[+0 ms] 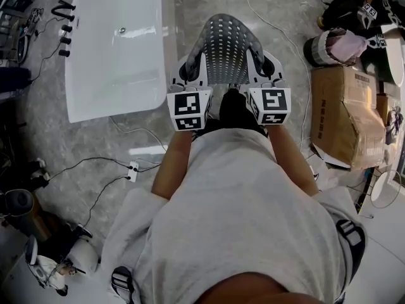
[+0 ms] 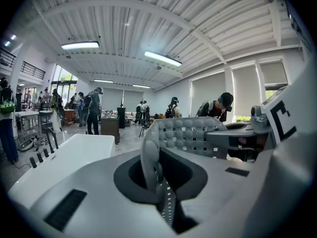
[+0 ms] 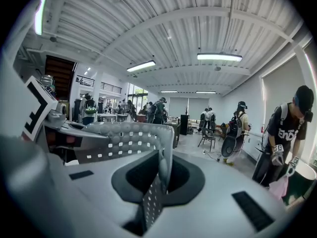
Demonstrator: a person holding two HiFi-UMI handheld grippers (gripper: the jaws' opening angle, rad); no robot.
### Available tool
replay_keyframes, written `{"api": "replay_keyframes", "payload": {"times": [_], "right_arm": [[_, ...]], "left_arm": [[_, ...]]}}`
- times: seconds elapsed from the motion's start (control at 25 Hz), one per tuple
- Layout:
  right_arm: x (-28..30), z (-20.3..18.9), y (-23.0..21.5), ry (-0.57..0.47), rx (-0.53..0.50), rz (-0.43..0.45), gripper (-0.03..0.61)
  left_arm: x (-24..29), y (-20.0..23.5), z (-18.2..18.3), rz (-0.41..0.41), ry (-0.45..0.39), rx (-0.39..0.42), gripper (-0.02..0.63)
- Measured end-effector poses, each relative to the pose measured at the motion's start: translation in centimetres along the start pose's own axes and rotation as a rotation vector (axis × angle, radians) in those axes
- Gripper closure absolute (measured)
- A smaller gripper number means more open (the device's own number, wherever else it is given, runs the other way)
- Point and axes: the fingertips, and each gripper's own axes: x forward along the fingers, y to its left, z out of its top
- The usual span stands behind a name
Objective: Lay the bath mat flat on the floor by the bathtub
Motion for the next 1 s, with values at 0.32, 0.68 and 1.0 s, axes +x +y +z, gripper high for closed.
{"api": "replay_keyframes", "payload": {"times": [0.32, 0.68, 1.0], "right_arm": [[4.9, 0.5, -1.7, 0.003, -0.010, 0.061, 0.554], [10.4, -1.2, -7.6, 0.037, 0.034, 0.102, 0.554], [14.0, -2.3, -12.2, 0.058, 0.074, 0.148, 0.554]], "left_arm": [[4.2, 2.8, 0.4, 0.067, 0.022, -0.009, 0.584], [12.1, 3.5, 0.2, 0.101, 0.109, -0.014, 0.584], [18.2, 2.5, -0.2, 0.109, 0.212, 0.019, 0.584]]}}
